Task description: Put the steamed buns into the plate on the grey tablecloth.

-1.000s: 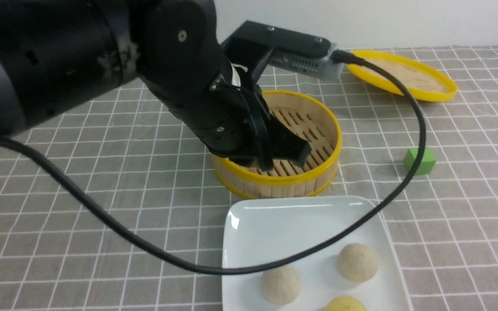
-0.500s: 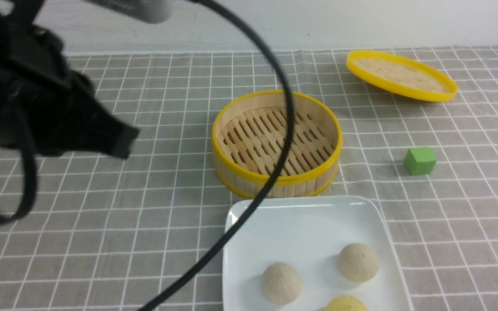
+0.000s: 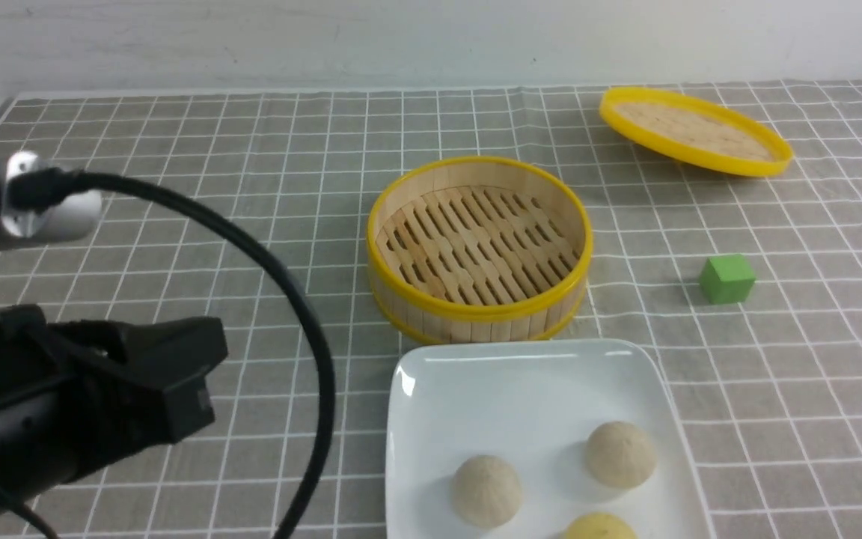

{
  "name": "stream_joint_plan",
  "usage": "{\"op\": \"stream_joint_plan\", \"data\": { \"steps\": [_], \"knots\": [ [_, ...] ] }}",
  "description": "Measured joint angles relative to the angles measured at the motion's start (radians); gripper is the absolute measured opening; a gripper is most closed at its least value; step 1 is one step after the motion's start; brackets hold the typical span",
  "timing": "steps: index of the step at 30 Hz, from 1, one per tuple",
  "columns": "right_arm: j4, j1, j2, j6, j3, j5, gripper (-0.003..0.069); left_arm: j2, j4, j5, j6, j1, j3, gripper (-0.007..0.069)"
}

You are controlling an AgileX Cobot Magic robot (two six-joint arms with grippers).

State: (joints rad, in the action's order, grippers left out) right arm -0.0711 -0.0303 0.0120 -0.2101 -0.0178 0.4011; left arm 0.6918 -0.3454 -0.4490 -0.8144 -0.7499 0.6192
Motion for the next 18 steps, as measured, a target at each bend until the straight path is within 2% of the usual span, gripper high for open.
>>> {"op": "stream_joint_plan", "data": {
  "steps": [13,16,18],
  "knots": [
    [0.000,0.001,0.000,0.000,0.000,0.000,0.0065,0.000,-0.027,-0.080,-0.008,0.000,-0.024,0.0033],
    [0.000,0.002,0.000,0.000,0.000,0.000,0.0069,-0.006,-0.028,-0.080,0.043,0.000,-0.032,0.0034],
    [0.000,0.002,0.000,0.000,0.000,0.000,0.0073,-0.025,-0.016,-0.062,0.133,0.032,-0.057,0.0036]
  ]
}}
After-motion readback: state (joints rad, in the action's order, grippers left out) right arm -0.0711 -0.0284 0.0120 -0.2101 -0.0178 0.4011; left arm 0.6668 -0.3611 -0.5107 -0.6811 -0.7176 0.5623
